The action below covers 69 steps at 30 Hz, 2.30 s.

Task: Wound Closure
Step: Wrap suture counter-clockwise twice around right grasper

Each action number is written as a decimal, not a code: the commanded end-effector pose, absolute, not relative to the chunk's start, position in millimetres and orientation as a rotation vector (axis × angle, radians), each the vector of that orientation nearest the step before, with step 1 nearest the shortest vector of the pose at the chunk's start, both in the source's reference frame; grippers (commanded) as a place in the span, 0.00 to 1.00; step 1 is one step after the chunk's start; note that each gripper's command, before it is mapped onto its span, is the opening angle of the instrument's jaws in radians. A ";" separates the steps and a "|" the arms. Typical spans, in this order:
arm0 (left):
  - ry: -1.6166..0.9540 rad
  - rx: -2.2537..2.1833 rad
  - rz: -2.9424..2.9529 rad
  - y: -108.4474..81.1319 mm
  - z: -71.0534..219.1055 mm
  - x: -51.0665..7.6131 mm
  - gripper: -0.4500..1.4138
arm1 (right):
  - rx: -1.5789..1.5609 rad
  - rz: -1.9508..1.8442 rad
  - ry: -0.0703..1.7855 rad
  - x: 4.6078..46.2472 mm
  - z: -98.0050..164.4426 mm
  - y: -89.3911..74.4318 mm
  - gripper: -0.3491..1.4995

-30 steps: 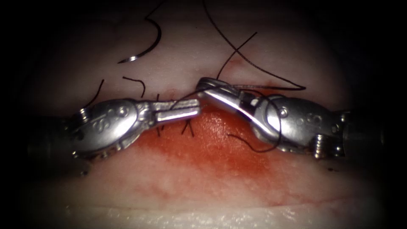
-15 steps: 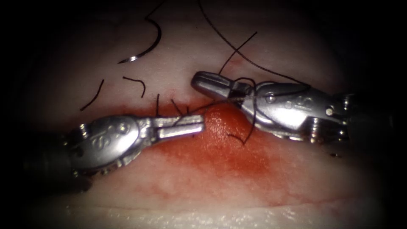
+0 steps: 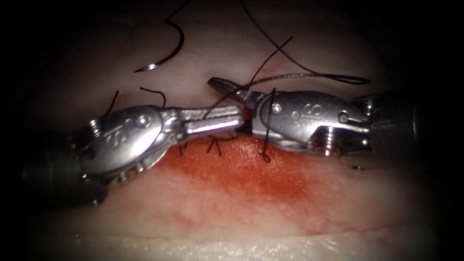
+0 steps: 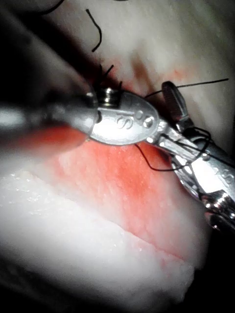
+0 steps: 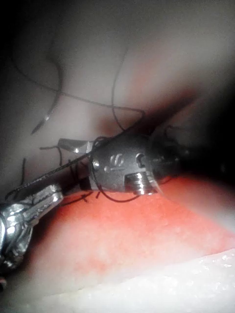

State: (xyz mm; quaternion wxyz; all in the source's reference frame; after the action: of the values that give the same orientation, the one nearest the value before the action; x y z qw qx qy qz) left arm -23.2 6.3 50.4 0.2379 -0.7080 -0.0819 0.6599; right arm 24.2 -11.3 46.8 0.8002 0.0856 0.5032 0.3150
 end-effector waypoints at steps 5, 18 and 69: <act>-0.277 -1.926 1.832 8.4 51.2 -24.7 0.00 | 0.320 0.557 1.122 24.9 47.4 -12.9 0.37; -0.364 -1.955 1.885 12.7 55.3 -26.2 0.00 | 0.380 0.440 1.279 23.9 47.1 -14.4 0.34; -0.280 -2.002 1.816 1.7 59.0 -22.8 0.00 | 0.091 1.132 1.430 18.3 50.8 -13.4 0.39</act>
State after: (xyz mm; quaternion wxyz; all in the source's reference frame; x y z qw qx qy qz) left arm -22.4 1.7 58.3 0.2104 -0.7201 -0.1000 0.6536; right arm 17.4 -13.1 50.6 0.6131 0.0403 0.6138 0.4957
